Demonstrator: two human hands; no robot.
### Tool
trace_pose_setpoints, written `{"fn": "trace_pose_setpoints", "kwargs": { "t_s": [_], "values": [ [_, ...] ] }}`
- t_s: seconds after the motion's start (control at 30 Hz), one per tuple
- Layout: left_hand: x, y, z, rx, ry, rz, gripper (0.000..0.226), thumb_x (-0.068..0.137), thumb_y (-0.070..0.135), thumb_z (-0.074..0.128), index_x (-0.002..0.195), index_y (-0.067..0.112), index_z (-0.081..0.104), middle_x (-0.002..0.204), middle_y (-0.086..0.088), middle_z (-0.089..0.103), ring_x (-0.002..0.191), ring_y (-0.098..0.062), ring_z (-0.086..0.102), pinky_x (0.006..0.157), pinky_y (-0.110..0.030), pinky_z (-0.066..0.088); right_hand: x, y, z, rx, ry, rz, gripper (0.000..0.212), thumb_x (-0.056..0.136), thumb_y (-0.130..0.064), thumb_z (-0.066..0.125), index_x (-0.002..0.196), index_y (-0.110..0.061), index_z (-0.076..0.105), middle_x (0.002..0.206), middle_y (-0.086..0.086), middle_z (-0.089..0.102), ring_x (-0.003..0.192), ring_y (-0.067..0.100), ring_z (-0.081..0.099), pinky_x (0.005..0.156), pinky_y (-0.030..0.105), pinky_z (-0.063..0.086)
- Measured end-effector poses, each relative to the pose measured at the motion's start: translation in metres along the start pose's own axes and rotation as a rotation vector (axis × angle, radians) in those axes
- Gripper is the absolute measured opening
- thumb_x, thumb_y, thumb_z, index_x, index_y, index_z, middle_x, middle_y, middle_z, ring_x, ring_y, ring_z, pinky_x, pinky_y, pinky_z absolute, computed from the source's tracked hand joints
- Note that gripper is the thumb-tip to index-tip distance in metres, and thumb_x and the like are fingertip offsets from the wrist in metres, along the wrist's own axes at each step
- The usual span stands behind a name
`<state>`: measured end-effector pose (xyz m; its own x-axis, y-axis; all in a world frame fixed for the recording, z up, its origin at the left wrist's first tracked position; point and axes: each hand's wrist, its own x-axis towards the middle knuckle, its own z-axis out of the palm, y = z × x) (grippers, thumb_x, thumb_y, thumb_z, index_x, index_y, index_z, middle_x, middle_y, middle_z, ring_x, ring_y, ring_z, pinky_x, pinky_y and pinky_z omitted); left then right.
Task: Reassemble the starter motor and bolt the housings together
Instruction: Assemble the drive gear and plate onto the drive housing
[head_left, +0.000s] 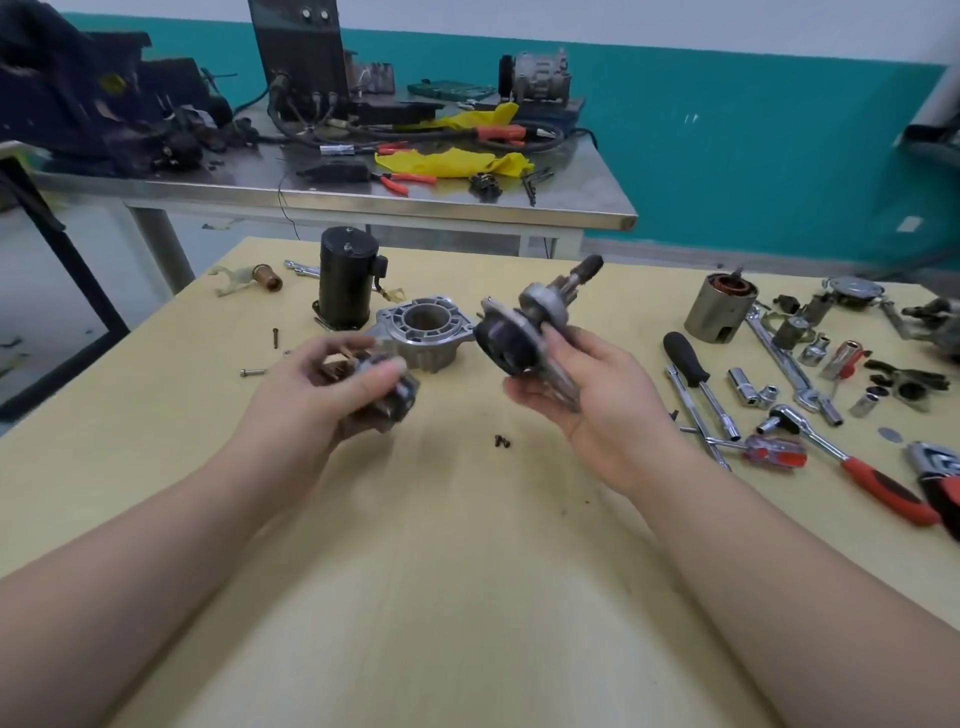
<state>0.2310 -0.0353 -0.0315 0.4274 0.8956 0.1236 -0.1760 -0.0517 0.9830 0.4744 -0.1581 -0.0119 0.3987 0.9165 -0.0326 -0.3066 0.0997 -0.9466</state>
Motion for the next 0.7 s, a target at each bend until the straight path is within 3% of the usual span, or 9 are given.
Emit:
{"fn": "trace_pose_setpoints", "kwargs": {
  "t_s": [0.07, 0.13, 0.27, 0.33, 0.4, 0.47, 0.57, 0.7],
  "values": [
    [0.01, 0.009, 0.007, -0.205, 0.027, -0.04, 0.063, 0.047, 0.056, 0.107, 0.096, 0.023, 0.084, 0.098, -0.007, 0.081, 0.087, -0.023, 0.079, 0.073, -0.037, 0.067, -0.014, -0.012, 0.01, 0.228, -0.159, 0.14, 0.032, 0.101, -0.013, 0.05, 0.113, -0.004, 0.077, 0.104, 0.022, 0.073, 0.064, 0.024, 0.062, 0.067, 0.037, 0.058],
    [0.019, 0.018, 0.015, -0.307, 0.01, -0.074, 0.051, 0.054, 0.057, 0.104, 0.087, 0.022, 0.087, 0.098, -0.006, 0.081, 0.09, -0.022, 0.08, 0.074, -0.035, 0.067, -0.026, -0.017, 0.018, 0.33, -0.278, 0.26, 0.037, 0.088, -0.016, 0.048, 0.103, -0.008, 0.08, 0.093, 0.019, 0.07, 0.056, 0.019, 0.052, 0.056, 0.03, 0.05],
    [0.022, 0.013, 0.023, -0.34, -0.082, -0.083, 0.055, 0.06, 0.062, 0.099, 0.095, 0.022, 0.088, 0.102, -0.006, 0.082, 0.089, -0.02, 0.079, 0.077, -0.033, 0.066, -0.035, -0.009, 0.027, 0.298, -0.281, 0.38, 0.032, 0.093, -0.021, 0.044, 0.111, -0.009, 0.068, 0.088, 0.02, 0.065, 0.052, 0.019, 0.046, 0.051, 0.027, 0.04],
    [0.018, 0.004, 0.025, -0.226, -0.043, -0.054, 0.059, 0.059, 0.063, 0.1, 0.096, 0.019, 0.086, 0.096, -0.009, 0.08, 0.082, -0.023, 0.076, 0.075, -0.036, 0.065, -0.034, -0.003, 0.029, 0.28, -0.255, 0.427, 0.034, 0.103, -0.034, 0.042, 0.11, -0.015, 0.069, 0.088, 0.02, 0.065, 0.053, 0.019, 0.044, 0.053, 0.028, 0.037],
    [0.014, -0.005, 0.02, 0.007, 0.023, 0.052, 0.057, 0.06, 0.057, 0.103, 0.095, 0.018, 0.082, 0.089, -0.007, 0.08, 0.074, -0.022, 0.076, 0.071, -0.034, 0.064, -0.032, 0.003, 0.027, 0.285, -0.235, 0.448, 0.05, 0.106, -0.058, 0.04, 0.112, -0.018, 0.072, 0.09, 0.02, 0.064, 0.055, 0.02, 0.042, 0.055, 0.03, 0.035],
    [0.013, -0.013, 0.013, 0.389, 0.044, 0.208, 0.055, 0.057, 0.058, 0.103, 0.095, 0.027, 0.08, 0.09, 0.004, 0.08, 0.077, -0.008, 0.076, 0.074, -0.016, 0.057, -0.029, 0.006, 0.024, 0.298, -0.229, 0.444, 0.065, 0.101, -0.072, 0.04, 0.118, -0.018, 0.072, 0.092, 0.021, 0.065, 0.056, 0.02, 0.043, 0.056, 0.03, 0.036],
    [0.014, -0.014, 0.008, 0.78, -0.031, 0.317, 0.054, 0.05, 0.075, 0.086, 0.091, 0.045, 0.071, 0.095, 0.02, 0.074, 0.091, 0.009, 0.065, 0.076, -0.002, 0.042, -0.028, 0.007, 0.022, 0.3, -0.242, 0.426, 0.066, 0.098, -0.075, 0.045, 0.124, -0.02, 0.07, 0.095, 0.021, 0.067, 0.056, 0.02, 0.045, 0.055, 0.029, 0.04],
    [0.017, -0.018, 0.008, 0.861, -0.055, 0.333, 0.061, 0.051, 0.077, 0.08, 0.094, 0.037, 0.063, 0.097, 0.02, 0.066, 0.096, 0.008, 0.061, 0.076, -0.004, 0.041, -0.029, 0.006, 0.024, 0.302, -0.273, 0.418, 0.067, 0.097, -0.074, 0.046, 0.127, -0.019, 0.07, 0.097, 0.02, 0.068, 0.058, 0.02, 0.047, 0.056, 0.029, 0.043]
  ]
}}
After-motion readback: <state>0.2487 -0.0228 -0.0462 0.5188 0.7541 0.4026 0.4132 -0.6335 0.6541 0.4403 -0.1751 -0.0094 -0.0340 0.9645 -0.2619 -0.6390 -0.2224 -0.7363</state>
